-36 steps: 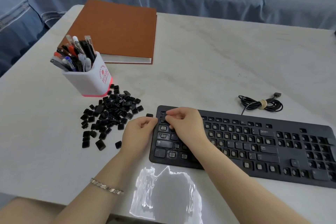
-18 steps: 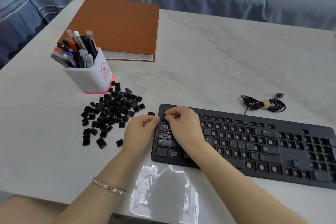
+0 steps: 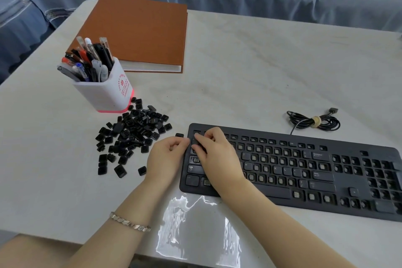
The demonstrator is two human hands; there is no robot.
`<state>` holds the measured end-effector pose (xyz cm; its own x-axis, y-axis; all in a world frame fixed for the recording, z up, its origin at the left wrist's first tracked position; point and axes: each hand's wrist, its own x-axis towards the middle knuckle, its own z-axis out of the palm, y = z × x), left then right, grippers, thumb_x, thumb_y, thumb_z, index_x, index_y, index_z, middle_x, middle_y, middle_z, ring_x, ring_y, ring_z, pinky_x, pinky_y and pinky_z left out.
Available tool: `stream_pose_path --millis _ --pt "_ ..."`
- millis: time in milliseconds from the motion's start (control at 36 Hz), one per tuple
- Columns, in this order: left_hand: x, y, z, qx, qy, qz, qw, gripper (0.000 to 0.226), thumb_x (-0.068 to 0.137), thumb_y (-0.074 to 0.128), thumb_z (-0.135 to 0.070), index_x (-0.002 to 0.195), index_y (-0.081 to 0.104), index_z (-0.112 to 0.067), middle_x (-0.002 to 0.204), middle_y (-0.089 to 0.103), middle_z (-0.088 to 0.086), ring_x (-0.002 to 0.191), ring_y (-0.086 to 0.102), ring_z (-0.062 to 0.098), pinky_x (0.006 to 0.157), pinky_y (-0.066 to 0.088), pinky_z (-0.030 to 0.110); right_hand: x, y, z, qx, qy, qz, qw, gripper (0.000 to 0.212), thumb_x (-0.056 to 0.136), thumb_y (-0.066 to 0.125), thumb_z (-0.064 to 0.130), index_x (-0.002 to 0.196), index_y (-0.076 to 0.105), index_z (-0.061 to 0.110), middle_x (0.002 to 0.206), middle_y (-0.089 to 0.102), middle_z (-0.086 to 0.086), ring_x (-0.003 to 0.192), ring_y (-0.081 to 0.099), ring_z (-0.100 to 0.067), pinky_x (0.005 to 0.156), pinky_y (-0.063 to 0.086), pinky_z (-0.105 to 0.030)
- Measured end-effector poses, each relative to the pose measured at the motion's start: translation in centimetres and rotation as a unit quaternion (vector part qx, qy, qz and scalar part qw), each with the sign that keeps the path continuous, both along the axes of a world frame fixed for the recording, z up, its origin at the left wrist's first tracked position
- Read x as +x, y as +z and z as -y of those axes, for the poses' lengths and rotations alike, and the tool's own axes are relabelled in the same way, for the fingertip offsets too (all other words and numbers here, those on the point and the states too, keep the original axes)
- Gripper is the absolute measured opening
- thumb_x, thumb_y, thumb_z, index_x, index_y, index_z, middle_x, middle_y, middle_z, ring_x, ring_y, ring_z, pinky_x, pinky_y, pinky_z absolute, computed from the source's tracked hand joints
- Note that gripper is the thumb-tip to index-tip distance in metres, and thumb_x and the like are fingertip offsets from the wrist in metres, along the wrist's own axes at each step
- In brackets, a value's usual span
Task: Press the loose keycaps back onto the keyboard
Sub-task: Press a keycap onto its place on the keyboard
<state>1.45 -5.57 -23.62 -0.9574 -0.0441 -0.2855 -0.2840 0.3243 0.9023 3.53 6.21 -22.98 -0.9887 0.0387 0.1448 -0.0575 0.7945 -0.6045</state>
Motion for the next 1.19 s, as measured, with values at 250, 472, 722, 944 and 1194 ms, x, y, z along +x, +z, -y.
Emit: stream_pose_path --millis 250,472,722,944,1194 --pt "0.0 -0.1 0.1 -0.005 -0.008 -0.010 1.000 0.025 0.090 0.061 -0.021 0.067 0.069 -0.026 0.077 0.070 0.007 0.062 0.055 0.000 0.058 0.040 0.011 -0.5 0.2 -0.5 -0.016 -0.002 0.032 0.999 0.024 0.092 0.056 0.021 0.110 0.067 0.009 0.102 0.053 -0.008 0.085 0.056 -0.029 0.074 0.047 -0.038" --pt "-0.1 -0.1 0.0 0.014 0.004 0.011 1.000 0.021 0.089 0.063 -0.026 0.071 0.072 -0.022 0.067 0.069 -0.008 0.061 0.057 -0.003 0.064 0.044 0.018 -1.0 0.7 -0.5 0.075 0.039 0.068 0.994 0.028 0.099 0.042 0.026 0.101 0.062 0.006 0.097 0.037 0.000 0.077 0.041 -0.020 0.063 0.030 -0.027" --pt "-0.9 0.8 -0.5 0.018 -0.003 0.044 0.999 0.023 0.083 0.070 -0.028 0.070 0.074 -0.009 0.069 0.071 0.002 0.059 0.059 0.005 0.063 0.043 0.020 -1.0 1.0 -1.2 -0.026 0.032 0.108 0.993 0.026 0.092 0.055 0.024 0.117 0.063 0.021 0.094 0.040 0.003 0.095 0.051 -0.019 0.079 0.040 -0.027" --pt "-1.0 0.3 -1.0 -0.086 -0.011 0.035 0.996 0.032 0.084 0.067 -0.036 0.064 0.068 -0.011 0.060 0.064 -0.007 0.063 0.057 0.013 0.071 0.045 0.030 3.6 2.5 -3.4 -0.222 -0.062 0.096 0.968 0.021 0.090 0.049 0.006 0.100 0.057 0.023 0.090 0.048 0.006 0.074 0.045 0.007 0.069 0.033 -0.002" --pt "-0.8 0.6 -1.4 -0.119 -0.016 0.032 0.992 0.040 0.086 0.063 -0.038 0.075 0.069 -0.001 0.076 0.070 0.008 0.072 0.062 0.021 0.072 0.047 0.030 7.1 3.2 -9.0 -0.254 -0.069 0.249 0.932 0.049 0.084 0.030 -0.014 0.077 0.056 0.027 0.086 0.056 0.004 0.080 0.060 -0.006 0.057 0.038 -0.004"
